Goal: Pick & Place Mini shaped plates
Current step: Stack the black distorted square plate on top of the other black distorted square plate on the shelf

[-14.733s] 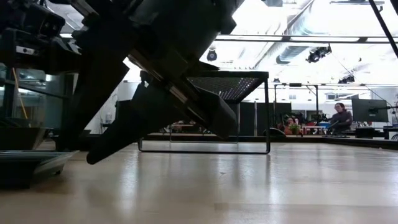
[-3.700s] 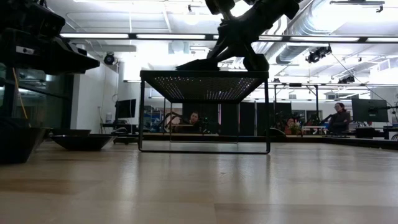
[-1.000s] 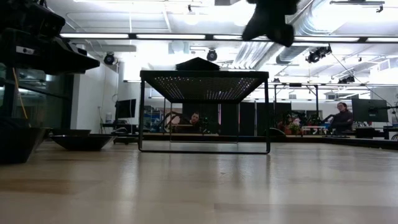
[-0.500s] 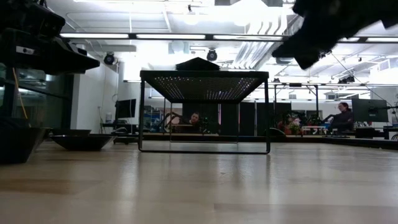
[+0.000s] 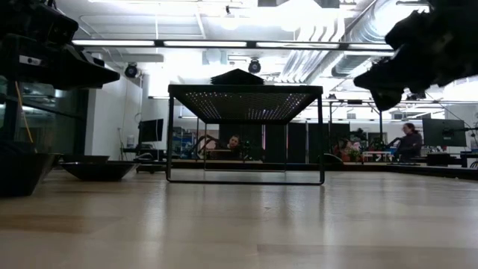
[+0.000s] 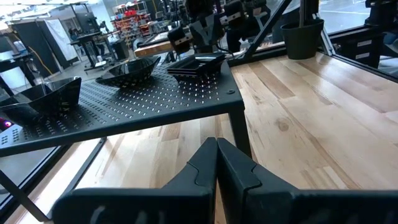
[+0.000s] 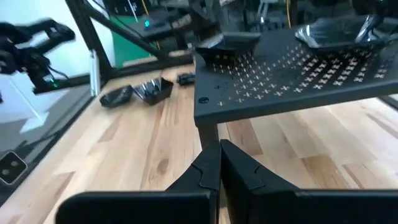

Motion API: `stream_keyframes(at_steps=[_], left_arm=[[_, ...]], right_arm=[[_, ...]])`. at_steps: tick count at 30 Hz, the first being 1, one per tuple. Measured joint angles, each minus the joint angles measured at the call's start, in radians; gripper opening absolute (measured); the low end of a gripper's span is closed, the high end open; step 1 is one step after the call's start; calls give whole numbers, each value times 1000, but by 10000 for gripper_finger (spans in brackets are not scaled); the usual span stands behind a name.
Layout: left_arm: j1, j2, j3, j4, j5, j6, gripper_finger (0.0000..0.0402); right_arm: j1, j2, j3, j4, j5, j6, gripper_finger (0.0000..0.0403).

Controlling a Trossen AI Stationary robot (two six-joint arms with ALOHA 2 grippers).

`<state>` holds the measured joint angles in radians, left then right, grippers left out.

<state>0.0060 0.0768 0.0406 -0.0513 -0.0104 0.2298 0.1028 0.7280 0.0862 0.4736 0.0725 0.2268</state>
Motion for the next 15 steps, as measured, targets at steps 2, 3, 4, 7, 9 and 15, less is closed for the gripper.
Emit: stream_keyframes(at_steps=[2,3,4,7,9,15], left_arm=[[0,0,0,0,0,0,1],[0,0,0,0,0,0,1],[0,0,0,0,0,0,1],[0,0,0,0,0,0,1],[0,0,0,0,0,0,1],[0,0,0,0,0,0,1]], right_arm=[[0,-21,-40,43,-1,-4,0],[0,-29,-57,59,0,-4,0],[0,-36,-71,73,0,-4,0],[0,-56,-76,68,-4,-27,0],[-1,-64,-76,73,-30,-53,0],[-21,-143,-76,38,-68,-126,0]])
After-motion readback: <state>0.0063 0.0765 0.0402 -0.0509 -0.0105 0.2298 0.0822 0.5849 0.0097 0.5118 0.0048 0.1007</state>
